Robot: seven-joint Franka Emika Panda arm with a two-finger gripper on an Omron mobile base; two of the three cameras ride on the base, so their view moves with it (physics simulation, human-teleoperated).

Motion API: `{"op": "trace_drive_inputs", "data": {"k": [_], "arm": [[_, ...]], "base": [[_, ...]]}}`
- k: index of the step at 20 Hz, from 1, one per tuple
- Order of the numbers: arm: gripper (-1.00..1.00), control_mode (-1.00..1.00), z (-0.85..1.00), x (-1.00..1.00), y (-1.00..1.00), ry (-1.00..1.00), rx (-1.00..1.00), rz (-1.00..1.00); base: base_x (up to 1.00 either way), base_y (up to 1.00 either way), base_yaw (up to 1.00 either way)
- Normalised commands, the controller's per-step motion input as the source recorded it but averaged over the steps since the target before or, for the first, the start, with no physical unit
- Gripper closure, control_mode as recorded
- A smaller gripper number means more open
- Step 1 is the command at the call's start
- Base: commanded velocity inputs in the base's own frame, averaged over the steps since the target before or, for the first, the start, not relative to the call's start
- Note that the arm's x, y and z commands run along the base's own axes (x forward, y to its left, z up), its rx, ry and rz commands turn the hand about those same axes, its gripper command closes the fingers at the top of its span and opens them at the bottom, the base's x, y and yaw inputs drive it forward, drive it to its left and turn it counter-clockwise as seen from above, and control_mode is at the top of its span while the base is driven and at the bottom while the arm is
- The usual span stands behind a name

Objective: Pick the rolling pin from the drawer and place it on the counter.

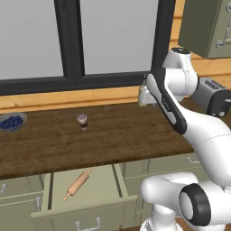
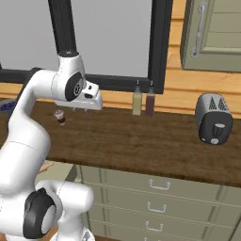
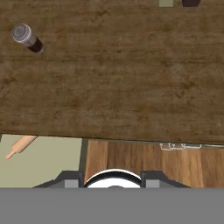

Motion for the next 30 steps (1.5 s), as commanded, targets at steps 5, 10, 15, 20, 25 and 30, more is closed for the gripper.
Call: {"op": "trace_drive_inputs", "data": {"k": [5,10,15,20,25,30], "arm": [[-1.00,-1.00,-0.05,-0.34,0.08,0.00,0.00,0.00],[-1.00,-1.00,-0.14,-0.90,0.17,0.00,0.03,-0.04],[-1.00,-1.00,-0.13,-0.88,0.04,0.00,0.03,-0.02],[-1.00,-1.00,-0.16,-0.75,0.00,0.00,0.01,0.00],[-1.00,1.00,-0.01,-0.08,0.00,0.00,0.01,0.00],[-1.00,1.00,0.00,0.00,0.00,0.00,0.00,0.00]], "base": [[0.00,0.00,0.00],[0.00,0.00,0.00],[0.00,0.00,0.00],[0.00,0.00,0.00],[0.00,0.00,0.00],[0.00,0.00,0.20]]}}
